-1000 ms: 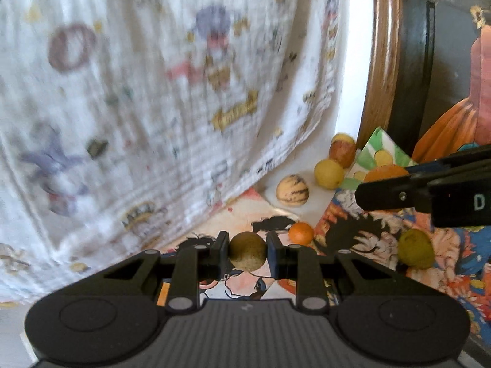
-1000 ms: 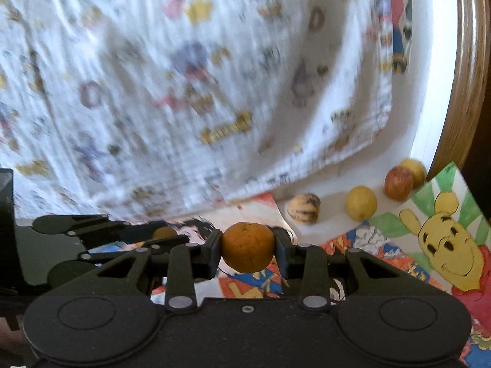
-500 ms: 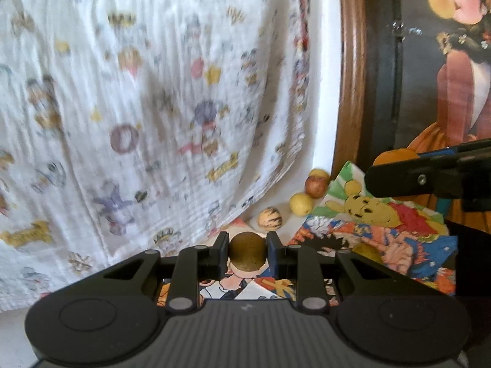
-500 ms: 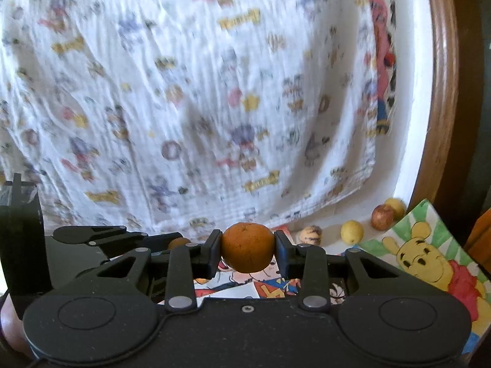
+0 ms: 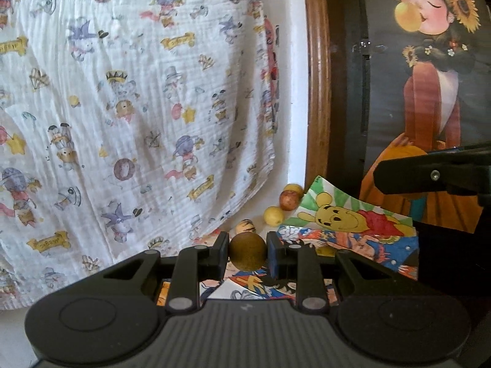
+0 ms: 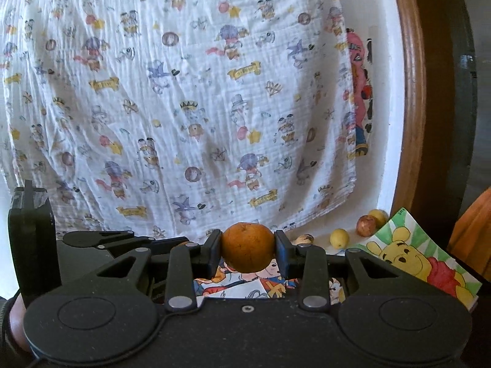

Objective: Organize fruits
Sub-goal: 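Lift and carry the olive-green fruit and tangerine in both grippers over the metal tray, then open both grippers to drop the fruits into the metal tray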

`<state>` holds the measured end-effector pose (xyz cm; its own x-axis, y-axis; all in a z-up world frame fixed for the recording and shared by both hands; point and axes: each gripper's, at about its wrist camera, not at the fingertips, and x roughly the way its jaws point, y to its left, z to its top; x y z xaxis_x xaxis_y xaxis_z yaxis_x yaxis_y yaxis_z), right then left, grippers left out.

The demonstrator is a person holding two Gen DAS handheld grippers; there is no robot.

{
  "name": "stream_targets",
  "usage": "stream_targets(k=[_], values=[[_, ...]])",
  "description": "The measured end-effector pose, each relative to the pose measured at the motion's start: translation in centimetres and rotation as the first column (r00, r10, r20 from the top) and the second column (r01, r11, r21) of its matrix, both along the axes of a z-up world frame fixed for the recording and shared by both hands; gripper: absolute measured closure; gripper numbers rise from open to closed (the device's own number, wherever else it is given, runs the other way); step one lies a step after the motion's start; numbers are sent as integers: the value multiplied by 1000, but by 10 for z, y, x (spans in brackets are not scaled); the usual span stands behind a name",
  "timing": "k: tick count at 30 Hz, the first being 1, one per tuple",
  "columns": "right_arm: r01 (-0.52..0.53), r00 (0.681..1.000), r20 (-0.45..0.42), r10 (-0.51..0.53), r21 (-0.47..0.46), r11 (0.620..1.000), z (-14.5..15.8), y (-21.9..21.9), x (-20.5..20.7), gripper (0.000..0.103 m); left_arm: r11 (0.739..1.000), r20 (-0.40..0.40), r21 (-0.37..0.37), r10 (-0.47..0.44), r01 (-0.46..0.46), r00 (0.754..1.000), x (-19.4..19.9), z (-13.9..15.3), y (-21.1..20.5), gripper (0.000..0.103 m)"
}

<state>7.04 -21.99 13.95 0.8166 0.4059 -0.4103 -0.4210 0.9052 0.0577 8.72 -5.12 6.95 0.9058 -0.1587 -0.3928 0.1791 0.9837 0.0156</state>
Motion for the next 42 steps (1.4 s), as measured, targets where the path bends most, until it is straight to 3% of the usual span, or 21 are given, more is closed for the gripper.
stream_targets(k=[10,19,29,35,42], values=[[59,998,-20,-59,29,998,-13,-30,-49,65,1000,-35,0,-27,27,999,-38,-12,-7,75],[114,988,-105,-109,44,992,-52,-51,-73,65,998,-132,2,-67,67,989,-54,-49,-14,75],[173,956,-247,-161,27,985,-125,-57,-70,65,996,-304,-46,-84,73,949,-41,-110,-13,75],[213,925,-329,-188,41,976,-162,-66,-53,65,995,-358,-42,-95,86,929,-24,-131,-22,75],[223,907,-358,-222,-37,974,-196,-70,-35,65,994,-401,-36,-106,100,910,-15,-151,-34,75]])
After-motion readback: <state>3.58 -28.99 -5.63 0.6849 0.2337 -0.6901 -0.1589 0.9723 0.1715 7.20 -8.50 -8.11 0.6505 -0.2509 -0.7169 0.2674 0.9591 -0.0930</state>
